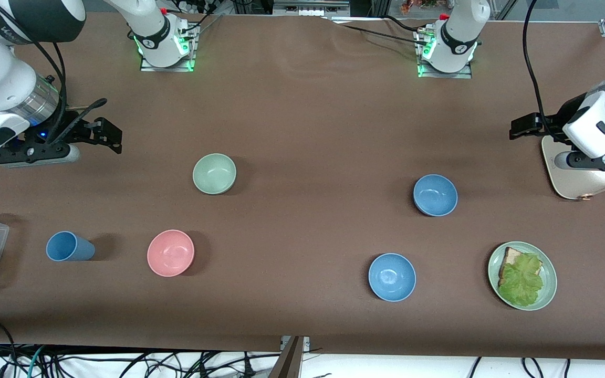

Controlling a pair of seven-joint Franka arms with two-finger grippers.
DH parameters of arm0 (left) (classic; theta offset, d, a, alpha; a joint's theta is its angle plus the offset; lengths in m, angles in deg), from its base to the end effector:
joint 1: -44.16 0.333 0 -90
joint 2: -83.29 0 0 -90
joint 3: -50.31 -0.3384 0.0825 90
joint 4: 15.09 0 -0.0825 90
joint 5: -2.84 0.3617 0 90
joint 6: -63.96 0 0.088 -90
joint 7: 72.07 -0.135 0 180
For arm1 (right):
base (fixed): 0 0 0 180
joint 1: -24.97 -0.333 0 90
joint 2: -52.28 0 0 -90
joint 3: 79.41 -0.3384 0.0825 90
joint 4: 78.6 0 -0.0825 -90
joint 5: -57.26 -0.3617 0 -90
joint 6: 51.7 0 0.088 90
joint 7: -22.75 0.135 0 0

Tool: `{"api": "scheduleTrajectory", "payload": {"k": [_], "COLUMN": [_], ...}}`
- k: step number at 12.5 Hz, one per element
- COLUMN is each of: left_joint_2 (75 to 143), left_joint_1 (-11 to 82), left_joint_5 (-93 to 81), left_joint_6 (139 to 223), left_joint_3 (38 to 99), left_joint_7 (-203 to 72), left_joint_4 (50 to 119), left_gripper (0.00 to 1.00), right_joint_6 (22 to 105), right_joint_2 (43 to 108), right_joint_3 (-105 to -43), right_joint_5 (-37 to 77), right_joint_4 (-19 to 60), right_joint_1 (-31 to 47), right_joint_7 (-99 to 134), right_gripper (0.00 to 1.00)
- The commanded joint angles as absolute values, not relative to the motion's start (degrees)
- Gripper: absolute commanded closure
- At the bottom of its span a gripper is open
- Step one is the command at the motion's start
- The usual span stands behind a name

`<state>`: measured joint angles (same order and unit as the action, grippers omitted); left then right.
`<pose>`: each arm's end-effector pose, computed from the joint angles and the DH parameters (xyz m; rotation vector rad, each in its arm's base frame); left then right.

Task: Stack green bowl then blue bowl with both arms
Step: 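Reach the right gripper down to the pale green bowl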

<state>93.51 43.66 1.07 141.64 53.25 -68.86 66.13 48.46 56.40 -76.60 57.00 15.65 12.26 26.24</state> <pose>0.5571 -0.0355 0.5730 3.0929 -0.0112 -0.3758 0.5599 0.0991 0.5614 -3.1318 -0.1745 -0.0486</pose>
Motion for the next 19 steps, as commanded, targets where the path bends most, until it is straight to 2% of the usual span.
{"api": "scheduleTrajectory", "payload": {"k": [1,8,11,13,16,19], "left_joint_2": [93.6,93.8,93.8,93.9,93.9,93.9], "left_joint_1": [43.4,43.6,43.7,43.7,43.7,43.7], "left_joint_5": [1.3,1.3,1.3,1.3,1.3,1.3], "left_joint_6": [141.7,141.7,141.7,141.7,141.7,141.7], "left_joint_3": [52.9,52.9,52.9,52.9,52.9,52.9], "left_joint_7": [-69.3,-69.3,-69.3,-69.3,-69.3,-69.3], "left_joint_4": [65.8,65.7,65.8,65.8,65.8,65.7], "left_gripper": [0.00,0.00,0.00,0.00,0.00,0.00], "right_joint_6": [46.7,45.6,46.6,52.3,67.2,83.1], "right_joint_2": [56.3,58.6,58.4,56.8,53.9,57.0], "right_joint_3": [-77.2,-77.2,-77.6,-78.0,-79.9,-82.6], "right_joint_5": [57.4,57.3,56.9,56.7,56.6,56.6], "right_joint_4": [15.4,15.4,19.5,27.3,41.6,50.5], "right_joint_1": [12.2,12.2,11.8,11.2,11.2,11.1], "right_joint_7": [26.8,24.7,25.1,26.6,29.7,33.5], "right_gripper": [0.00,0.00,0.00,0.00,0.00,0.00]}}
